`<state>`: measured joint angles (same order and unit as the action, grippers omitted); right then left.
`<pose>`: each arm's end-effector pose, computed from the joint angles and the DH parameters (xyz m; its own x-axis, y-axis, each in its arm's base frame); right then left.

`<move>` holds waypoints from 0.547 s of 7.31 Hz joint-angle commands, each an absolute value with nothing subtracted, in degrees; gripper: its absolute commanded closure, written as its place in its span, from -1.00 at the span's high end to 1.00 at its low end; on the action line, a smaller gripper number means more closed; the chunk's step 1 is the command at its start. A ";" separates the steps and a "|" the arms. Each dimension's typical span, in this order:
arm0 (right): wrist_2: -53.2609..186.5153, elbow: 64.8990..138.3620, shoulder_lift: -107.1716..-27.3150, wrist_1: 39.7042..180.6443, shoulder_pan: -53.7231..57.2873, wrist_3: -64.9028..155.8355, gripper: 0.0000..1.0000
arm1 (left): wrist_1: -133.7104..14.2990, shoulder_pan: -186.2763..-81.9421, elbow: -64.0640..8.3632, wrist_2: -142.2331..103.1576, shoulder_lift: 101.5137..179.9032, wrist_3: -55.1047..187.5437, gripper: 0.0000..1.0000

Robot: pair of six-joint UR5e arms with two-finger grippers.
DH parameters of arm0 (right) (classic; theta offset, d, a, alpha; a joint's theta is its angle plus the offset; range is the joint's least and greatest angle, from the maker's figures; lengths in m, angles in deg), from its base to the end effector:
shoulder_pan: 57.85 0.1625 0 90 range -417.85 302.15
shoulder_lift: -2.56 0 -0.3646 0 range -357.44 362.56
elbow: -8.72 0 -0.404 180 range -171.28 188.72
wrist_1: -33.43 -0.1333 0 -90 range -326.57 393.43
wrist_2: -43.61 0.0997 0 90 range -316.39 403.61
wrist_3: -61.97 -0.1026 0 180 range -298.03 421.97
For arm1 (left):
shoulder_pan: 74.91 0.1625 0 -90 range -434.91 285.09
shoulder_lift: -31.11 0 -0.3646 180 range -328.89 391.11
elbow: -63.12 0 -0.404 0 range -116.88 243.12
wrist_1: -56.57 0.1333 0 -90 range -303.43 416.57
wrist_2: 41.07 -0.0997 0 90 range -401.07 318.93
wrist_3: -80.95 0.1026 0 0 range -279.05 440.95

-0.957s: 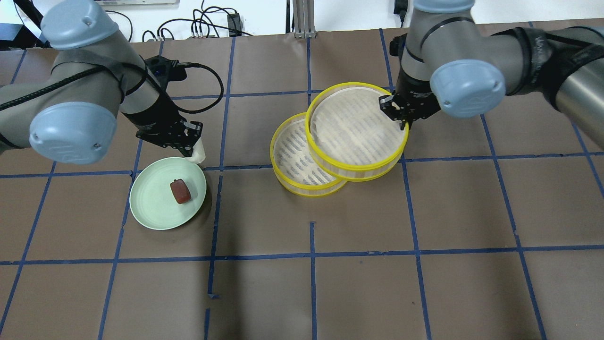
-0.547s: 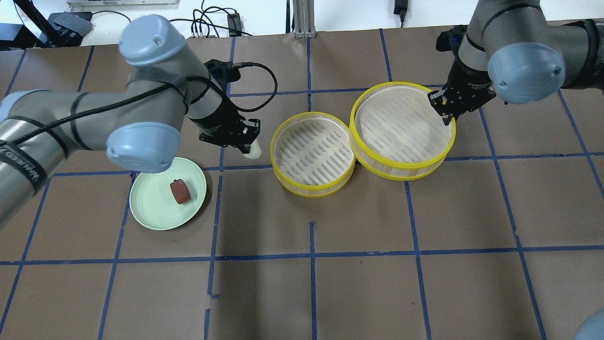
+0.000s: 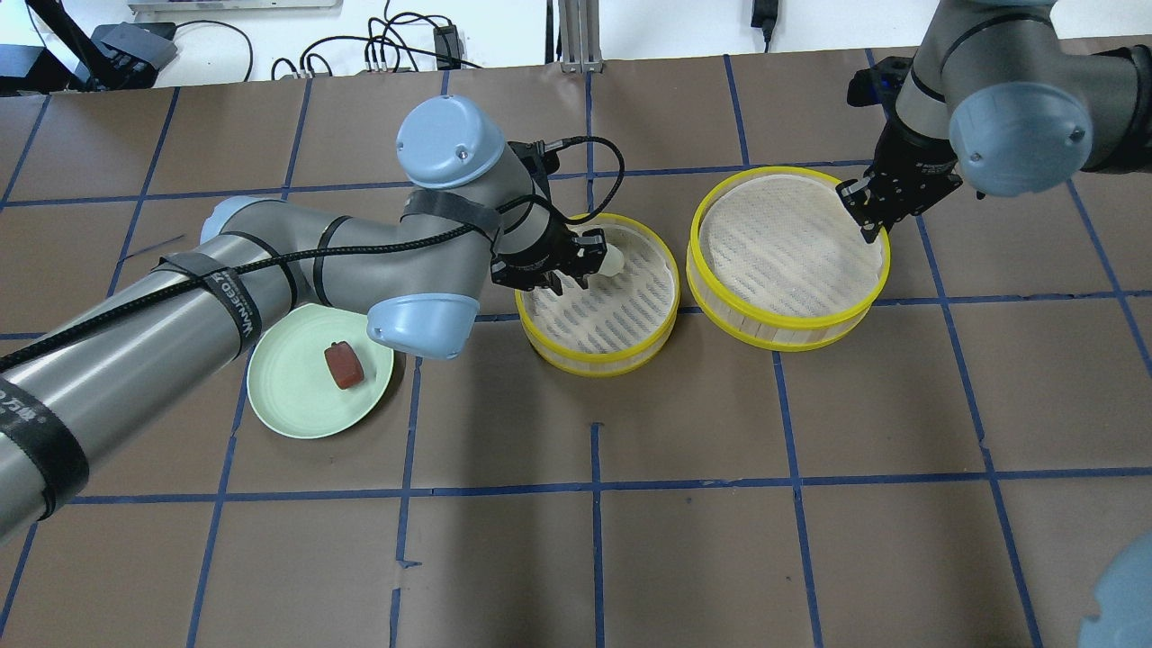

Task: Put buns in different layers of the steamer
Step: 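Lower the white bun into the bottom tier and open the left gripper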

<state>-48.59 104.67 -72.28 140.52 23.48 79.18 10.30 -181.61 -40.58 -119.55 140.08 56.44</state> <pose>0.0428 -0.5776 0.2596 -0.9885 -0.1504 0.0158 -0.1488 0.9858 0.0783 -0.3127 -0.5073 0.2097 -0.9609 -0.1004 0.2579 -0.1282 0.9874 -0.0932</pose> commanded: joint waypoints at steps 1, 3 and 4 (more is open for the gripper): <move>-48.59 104.79 -72.14 140.48 23.45 79.11 -0.76 | 10.43 -181.27 -39.98 -120.43 139.23 61.48 1.00; -48.33 104.61 -72.32 140.39 23.45 78.93 -0.77 | 7.03 -171.48 -41.02 -123.76 136.34 76.83 1.00; -47.81 104.18 -73.01 140.13 23.80 77.63 -0.77 | 3.44 -165.59 -42.51 -123.86 134.14 87.09 1.00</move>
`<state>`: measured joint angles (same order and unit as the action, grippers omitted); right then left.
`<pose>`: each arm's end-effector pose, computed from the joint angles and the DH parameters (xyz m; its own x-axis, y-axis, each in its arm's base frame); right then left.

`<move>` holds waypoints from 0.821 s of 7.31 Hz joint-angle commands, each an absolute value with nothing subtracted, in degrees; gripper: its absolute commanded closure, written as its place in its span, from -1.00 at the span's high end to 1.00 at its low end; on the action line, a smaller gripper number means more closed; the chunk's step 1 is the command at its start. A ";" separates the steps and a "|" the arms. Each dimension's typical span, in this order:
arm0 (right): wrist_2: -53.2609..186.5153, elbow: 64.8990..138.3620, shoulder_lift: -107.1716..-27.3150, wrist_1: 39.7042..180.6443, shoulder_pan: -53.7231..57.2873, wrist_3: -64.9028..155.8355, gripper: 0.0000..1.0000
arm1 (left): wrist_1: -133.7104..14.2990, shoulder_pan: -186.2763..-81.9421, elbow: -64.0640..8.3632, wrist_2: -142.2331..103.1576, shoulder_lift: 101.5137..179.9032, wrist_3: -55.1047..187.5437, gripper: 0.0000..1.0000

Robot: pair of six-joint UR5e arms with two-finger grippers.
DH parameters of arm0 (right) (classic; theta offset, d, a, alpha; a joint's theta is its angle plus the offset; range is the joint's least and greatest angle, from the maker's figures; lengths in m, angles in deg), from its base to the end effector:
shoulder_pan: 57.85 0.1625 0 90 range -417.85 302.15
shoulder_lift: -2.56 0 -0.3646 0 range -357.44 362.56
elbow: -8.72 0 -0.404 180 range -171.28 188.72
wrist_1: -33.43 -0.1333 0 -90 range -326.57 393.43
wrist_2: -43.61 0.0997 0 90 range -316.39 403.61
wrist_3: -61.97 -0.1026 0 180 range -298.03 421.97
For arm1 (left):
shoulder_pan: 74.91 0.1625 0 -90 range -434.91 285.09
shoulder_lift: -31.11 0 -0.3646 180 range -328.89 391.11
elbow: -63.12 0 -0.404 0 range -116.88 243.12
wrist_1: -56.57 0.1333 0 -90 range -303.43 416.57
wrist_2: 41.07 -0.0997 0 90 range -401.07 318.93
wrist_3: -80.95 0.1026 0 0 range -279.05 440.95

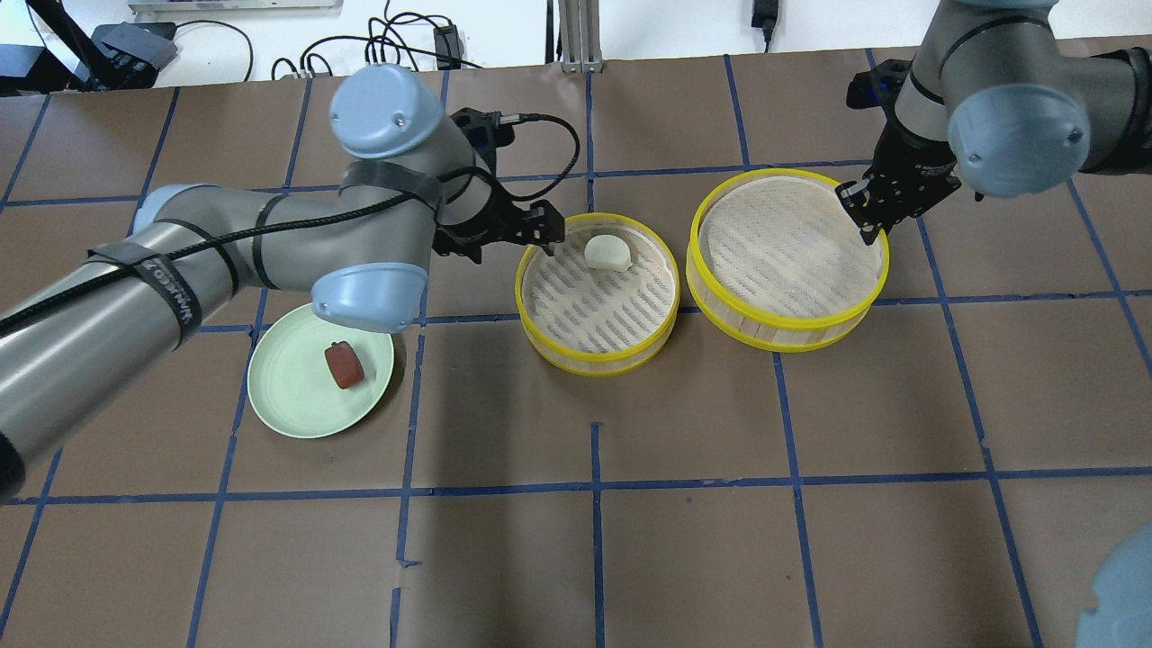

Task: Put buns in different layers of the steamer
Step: 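Restack top tier with right gripper while left returns to plate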

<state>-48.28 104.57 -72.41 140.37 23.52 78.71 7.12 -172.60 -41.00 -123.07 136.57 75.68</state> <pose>0.0437 -0.5775 0.2615 -0.9897 -0.1426 0.0117 -0.1414 0.9871 0.0753 -0.2220 -0.5409 0.2337 -0.9858 0.0687 0.1535 0.0410 0.9834 -0.1769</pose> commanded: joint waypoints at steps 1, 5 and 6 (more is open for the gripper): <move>-47.54 104.17 -73.11 139.87 24.76 72.04 -0.77 | 0.88 -159.87 -44.61 -123.95 132.29 89.63 1.00; -47.27 103.82 -71.10 143.28 39.85 49.11 -0.76 | -2.66 -150.68 -52.63 -124.30 133.06 91.15 1.00; -47.36 103.82 -69.78 146.25 42.67 45.83 -0.76 | -4.23 -150.68 -52.72 -127.96 134.11 90.62 1.00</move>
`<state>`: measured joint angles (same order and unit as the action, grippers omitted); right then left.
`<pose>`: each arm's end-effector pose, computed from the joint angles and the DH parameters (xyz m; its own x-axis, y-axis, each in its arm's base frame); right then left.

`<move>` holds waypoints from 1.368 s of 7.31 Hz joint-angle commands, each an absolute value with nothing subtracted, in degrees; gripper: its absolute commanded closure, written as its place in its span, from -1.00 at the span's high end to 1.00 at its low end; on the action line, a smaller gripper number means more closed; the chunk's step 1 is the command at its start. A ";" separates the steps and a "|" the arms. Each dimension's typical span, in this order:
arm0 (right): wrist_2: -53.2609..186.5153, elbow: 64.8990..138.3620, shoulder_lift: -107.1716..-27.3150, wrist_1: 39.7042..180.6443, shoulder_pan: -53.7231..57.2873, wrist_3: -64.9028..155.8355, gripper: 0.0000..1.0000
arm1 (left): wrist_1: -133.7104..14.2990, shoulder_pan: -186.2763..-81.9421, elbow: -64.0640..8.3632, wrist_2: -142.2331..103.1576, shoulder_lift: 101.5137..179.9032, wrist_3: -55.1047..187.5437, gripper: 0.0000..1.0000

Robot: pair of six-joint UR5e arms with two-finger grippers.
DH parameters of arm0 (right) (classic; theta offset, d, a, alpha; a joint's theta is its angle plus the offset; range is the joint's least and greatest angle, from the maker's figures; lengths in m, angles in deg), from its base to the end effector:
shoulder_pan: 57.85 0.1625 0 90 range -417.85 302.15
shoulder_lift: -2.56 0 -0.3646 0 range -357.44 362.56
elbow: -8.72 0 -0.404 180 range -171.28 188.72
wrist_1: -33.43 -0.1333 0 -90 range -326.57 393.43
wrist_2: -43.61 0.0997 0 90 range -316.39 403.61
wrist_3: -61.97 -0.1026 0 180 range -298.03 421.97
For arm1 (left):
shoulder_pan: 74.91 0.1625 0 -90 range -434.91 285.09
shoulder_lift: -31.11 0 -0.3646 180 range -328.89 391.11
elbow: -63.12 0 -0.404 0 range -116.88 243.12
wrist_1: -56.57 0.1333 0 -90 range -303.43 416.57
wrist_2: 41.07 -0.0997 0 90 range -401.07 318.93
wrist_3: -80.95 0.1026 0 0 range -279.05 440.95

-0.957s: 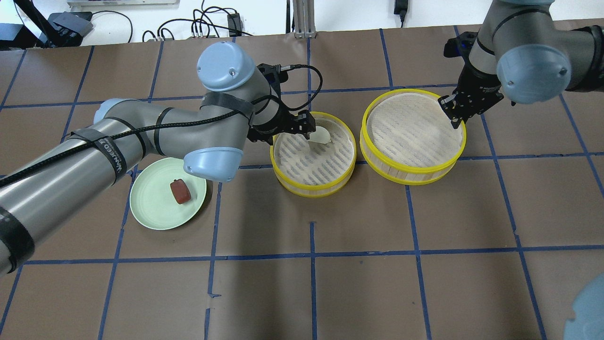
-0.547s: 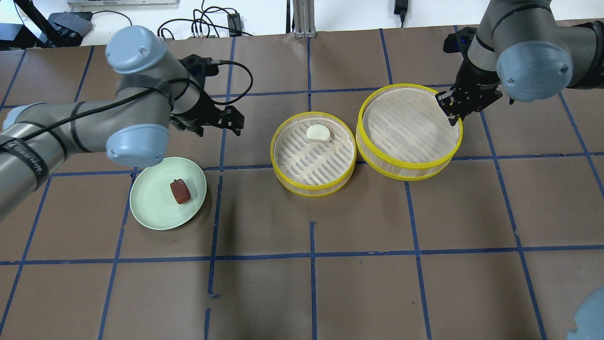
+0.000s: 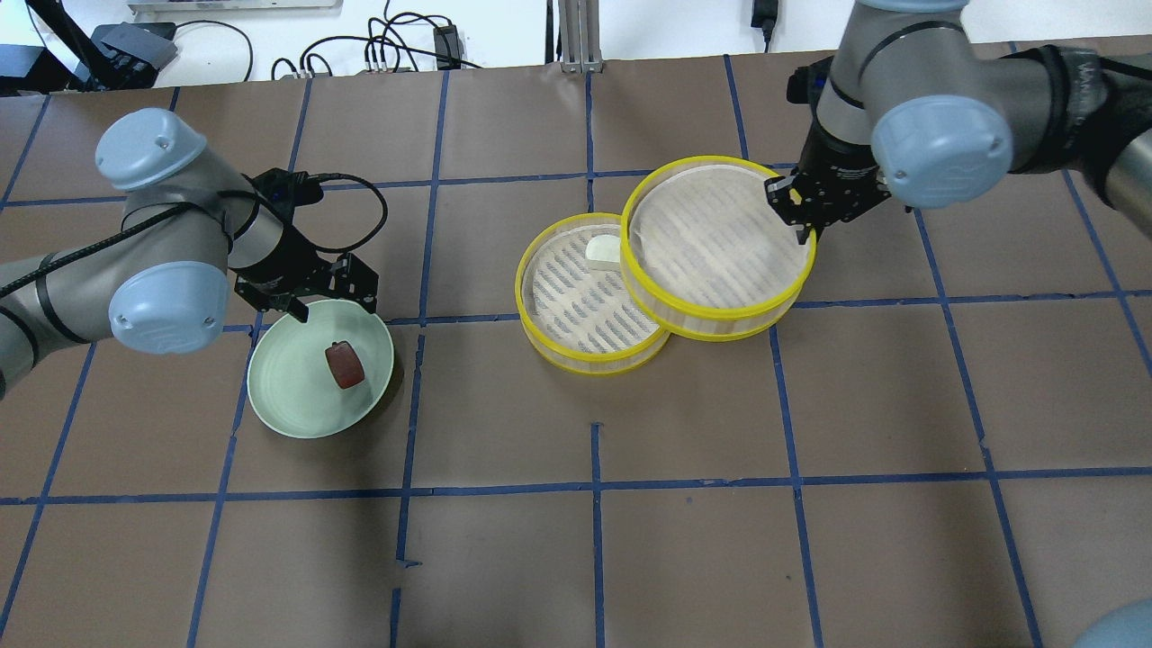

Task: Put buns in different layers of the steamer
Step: 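Restack top tier with right gripper while left returns to plate, then grasp the brown bun on the plate with the left gripper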

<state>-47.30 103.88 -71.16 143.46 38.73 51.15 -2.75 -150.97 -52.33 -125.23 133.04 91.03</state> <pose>0.1967 -0.5565 0.2598 -0.9971 0.0735 0.0202 0.0739 0.9970 0.0212 -0.0230 -0.5039 0.1610 -0.9897 -0.0786 0.1199 -0.0671 0.9930 0.0972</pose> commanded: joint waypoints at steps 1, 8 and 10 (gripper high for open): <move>-47.45 103.91 -68.90 146.63 43.65 42.49 -0.76 | -4.42 -150.68 -52.72 -128.60 134.99 88.96 1.00; -50.09 104.34 -66.34 149.00 45.25 42.02 -0.75 | 0.28 -150.68 -52.20 -126.77 137.20 88.33 -1.00; -49.74 104.17 -66.43 149.18 45.25 41.75 -0.75 | 2.61 -152.59 -50.28 -126.50 135.36 87.90 -1.00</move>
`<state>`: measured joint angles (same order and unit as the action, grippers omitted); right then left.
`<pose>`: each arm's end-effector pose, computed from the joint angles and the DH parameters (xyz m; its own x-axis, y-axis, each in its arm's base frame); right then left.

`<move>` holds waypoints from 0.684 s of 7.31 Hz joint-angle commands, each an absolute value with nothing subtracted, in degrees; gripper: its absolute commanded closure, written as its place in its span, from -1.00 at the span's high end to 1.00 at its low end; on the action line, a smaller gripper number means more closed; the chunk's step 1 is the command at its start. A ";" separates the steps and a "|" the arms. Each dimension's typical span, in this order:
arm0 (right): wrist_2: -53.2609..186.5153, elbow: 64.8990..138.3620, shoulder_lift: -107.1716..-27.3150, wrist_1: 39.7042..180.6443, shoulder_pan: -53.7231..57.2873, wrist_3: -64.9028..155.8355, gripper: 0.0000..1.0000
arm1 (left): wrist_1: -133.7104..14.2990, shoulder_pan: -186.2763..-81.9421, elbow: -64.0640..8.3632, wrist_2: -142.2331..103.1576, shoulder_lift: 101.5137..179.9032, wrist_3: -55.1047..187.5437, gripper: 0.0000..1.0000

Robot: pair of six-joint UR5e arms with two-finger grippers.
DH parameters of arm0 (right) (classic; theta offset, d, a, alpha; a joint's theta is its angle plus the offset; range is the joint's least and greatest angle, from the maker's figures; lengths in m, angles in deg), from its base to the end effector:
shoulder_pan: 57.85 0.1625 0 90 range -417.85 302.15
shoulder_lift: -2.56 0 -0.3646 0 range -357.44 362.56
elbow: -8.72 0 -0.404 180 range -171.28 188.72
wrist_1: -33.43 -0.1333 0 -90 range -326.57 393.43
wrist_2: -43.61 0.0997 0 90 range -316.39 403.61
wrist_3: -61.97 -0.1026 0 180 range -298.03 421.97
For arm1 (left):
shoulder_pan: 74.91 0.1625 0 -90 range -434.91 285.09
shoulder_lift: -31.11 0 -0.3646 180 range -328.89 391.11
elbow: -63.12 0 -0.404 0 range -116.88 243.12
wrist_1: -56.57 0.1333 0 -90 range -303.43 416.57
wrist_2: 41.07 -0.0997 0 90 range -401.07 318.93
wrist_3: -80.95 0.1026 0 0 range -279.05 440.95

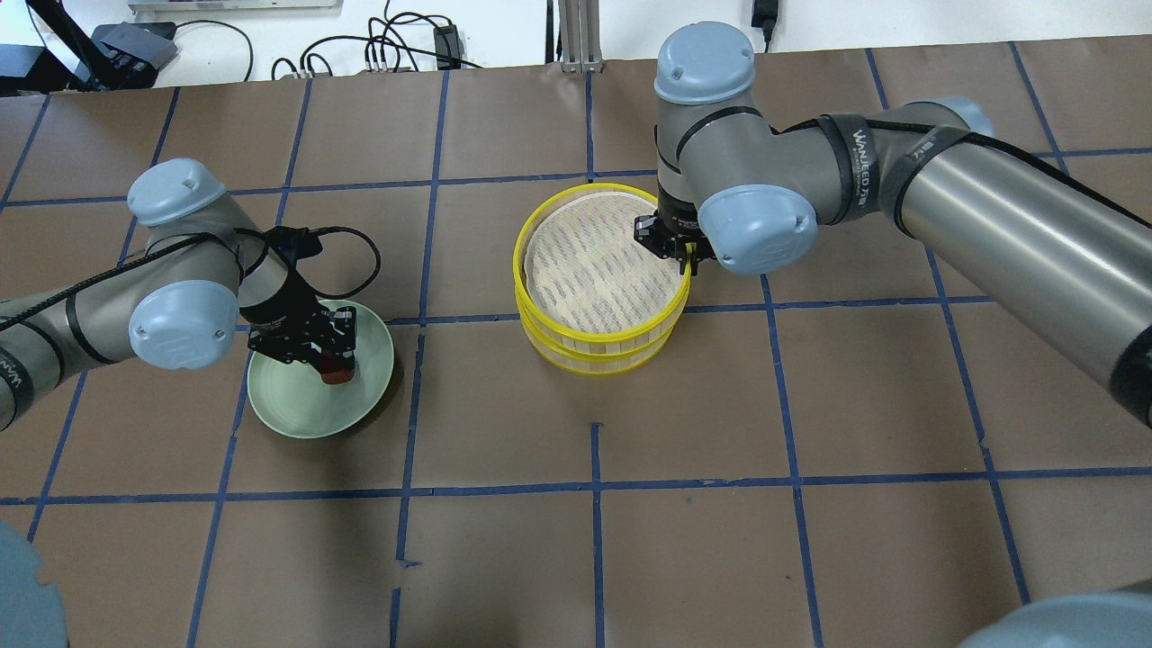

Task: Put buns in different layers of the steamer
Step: 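Grasp the brown bun on the plate with the left gripper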

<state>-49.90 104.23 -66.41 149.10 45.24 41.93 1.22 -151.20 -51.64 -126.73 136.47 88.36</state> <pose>0.2574 -0.5463 0.2184 -0.9907 0.1205 0.0627 0.1203 0.9927 -0.0067 -0.0197 -0.5143 0.1424 -0.9894 -0.1166 0.0870 -0.1092 0.9904 0.0848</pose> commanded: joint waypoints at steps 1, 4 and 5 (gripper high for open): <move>-49.65 103.74 -66.43 149.09 45.25 41.67 -0.75 | 1.39 -155.48 -46.95 -126.50 134.48 85.98 -1.00; -49.30 103.91 -66.34 149.09 45.25 39.91 -0.75 | -2.75 -168.39 -39.64 -126.50 133.86 66.51 -0.99; -47.21 104.08 -66.25 149.18 45.25 39.56 -0.74 | -2.75 -170.17 -38.41 -126.50 133.86 64.88 -0.99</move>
<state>-48.86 103.92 -66.31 149.14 45.25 40.04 -2.52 -166.59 -40.46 -126.48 133.93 69.40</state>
